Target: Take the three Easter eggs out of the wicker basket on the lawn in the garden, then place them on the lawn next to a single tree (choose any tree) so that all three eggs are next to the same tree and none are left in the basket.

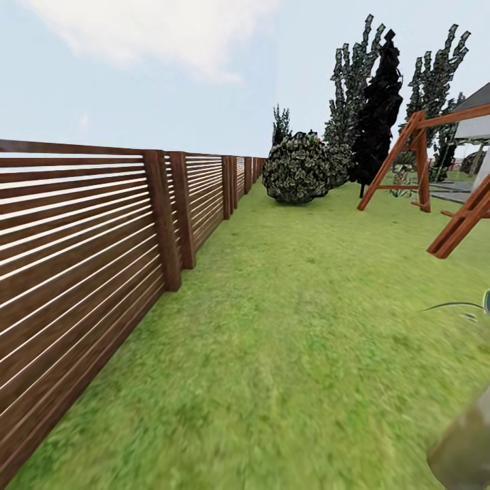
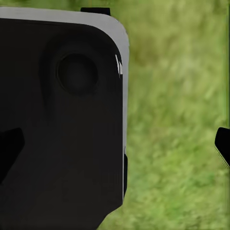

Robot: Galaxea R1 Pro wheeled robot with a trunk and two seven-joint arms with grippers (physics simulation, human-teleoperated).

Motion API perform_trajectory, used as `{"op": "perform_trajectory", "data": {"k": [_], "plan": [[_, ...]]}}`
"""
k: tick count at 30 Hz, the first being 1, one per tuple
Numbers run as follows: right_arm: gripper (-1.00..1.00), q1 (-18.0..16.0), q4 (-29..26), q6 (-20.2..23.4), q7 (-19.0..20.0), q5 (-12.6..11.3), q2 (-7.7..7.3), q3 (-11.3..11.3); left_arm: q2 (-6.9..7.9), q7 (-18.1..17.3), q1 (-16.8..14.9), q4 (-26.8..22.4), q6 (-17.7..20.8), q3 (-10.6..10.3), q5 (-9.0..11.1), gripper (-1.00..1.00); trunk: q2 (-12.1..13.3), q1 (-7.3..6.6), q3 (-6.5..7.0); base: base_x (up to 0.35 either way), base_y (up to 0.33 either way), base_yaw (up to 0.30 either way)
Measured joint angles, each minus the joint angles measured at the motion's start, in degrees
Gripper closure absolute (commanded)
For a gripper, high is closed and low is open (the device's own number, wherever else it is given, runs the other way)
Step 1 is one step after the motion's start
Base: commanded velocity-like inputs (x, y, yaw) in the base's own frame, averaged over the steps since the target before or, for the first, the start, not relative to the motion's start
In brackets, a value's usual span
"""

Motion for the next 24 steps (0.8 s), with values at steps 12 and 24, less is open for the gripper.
{"op": "perform_trajectory", "data": {"k": [12, 24], "plan": [[-1.00, 0.00, 0.09, 0.04, 0.00, 0.04, 0.07, -0.02, 0.07, 0.01, 0.00, 0.00, 0.00, 0.00, 0.00, -1.00, 0.00, 0.00, 0.00, 0.330, 0.000, 0.000], [-1.00, 0.00, 0.09, 0.05, 0.00, 0.16, 0.17, 0.01, 0.02, 0.01, 0.00, 0.00, 0.02, 0.00, 0.00, -1.00, 0.00, 0.00, 0.00, 0.330, 0.000, -0.005]]}}
